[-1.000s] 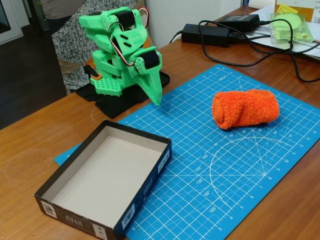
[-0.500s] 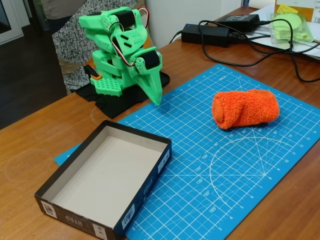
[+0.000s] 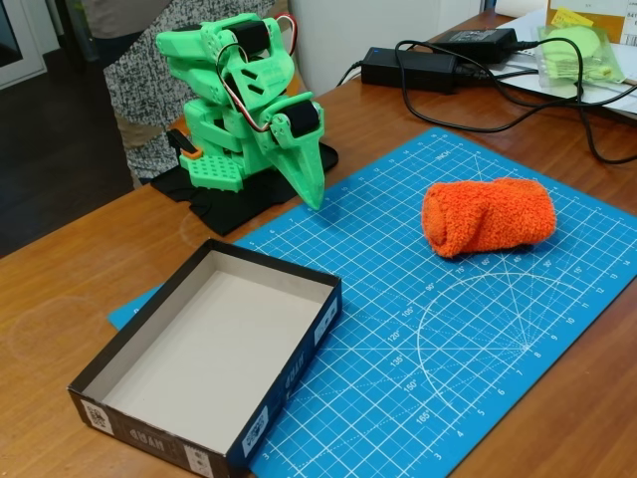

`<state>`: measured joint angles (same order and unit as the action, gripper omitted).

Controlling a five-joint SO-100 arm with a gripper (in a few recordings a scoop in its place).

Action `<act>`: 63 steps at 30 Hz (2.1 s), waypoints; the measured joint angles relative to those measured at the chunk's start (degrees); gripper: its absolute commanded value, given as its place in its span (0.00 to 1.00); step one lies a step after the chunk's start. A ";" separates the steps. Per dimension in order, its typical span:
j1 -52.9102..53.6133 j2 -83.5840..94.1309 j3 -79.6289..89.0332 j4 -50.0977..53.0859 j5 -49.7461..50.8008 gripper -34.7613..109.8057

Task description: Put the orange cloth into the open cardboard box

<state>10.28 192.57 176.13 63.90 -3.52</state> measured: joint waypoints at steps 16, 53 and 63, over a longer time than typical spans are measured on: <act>-3.34 -29.79 -26.19 -10.81 12.92 0.26; -27.16 -105.38 -62.58 -29.53 53.00 0.53; -27.42 -112.50 -66.01 -31.99 52.65 0.52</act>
<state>-17.14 80.07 110.13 31.90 49.13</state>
